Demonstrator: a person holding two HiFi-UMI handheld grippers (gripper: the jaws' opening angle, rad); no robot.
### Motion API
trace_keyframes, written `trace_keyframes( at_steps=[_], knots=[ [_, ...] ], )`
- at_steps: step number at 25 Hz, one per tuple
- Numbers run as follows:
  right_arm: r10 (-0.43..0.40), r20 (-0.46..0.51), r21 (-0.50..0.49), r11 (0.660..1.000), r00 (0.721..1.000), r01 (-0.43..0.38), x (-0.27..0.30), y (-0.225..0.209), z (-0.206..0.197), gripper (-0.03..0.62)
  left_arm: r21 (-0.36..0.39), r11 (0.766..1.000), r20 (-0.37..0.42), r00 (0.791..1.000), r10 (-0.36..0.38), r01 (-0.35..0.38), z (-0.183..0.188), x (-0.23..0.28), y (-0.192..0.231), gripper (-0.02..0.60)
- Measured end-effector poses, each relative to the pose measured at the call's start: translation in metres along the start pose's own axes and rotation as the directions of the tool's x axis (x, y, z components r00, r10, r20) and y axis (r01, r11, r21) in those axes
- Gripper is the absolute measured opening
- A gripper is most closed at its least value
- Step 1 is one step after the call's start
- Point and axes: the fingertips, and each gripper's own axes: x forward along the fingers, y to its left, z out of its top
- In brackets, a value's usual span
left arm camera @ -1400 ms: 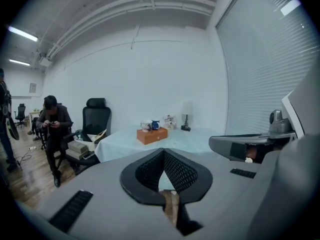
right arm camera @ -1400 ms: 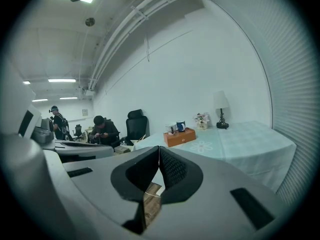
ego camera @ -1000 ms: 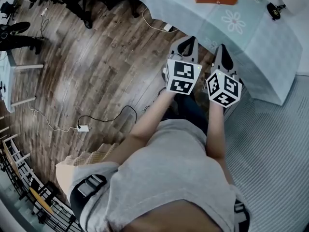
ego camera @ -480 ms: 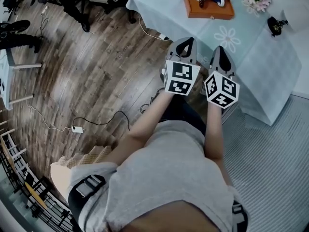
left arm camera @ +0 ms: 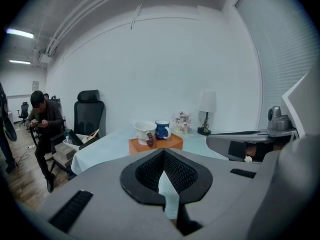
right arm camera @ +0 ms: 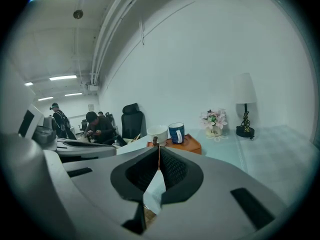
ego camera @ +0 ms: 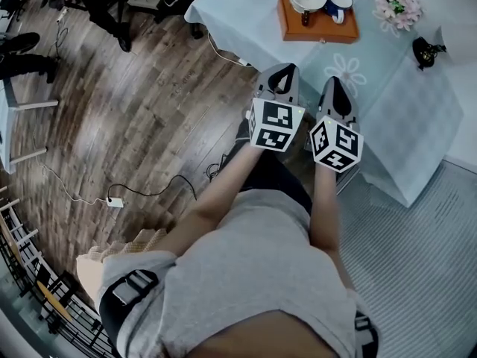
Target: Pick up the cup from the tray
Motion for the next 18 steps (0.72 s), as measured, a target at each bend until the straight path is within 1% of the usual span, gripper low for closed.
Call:
trace_keyframes(
  at_steps=[5,12,18],
  knots=[
    [-0.016,0.007,0.004,1.000,1.000,0.016,0.047,-0.006,0.010,0.009,0.023,1.000,0.008,1.000,-0.020,0.019,0.014,0.038,0.021,0.006],
    [-0.051,0.017,0.009,0.999,0.999,0.050,0.117,-0.013,0.030,0.009,0.025,0.999,0.000,0.999,-0.037,0.037,0.031,0.092,0.067,0.006],
    [-0.123,0.006,0.035,0.992,0.992,0.123,0.156,-0.031,0.033,0.011,0.018,0.999,-0.010,0.999,-0.047,0.047,0.040,0.130,0.106,0.006]
  ],
)
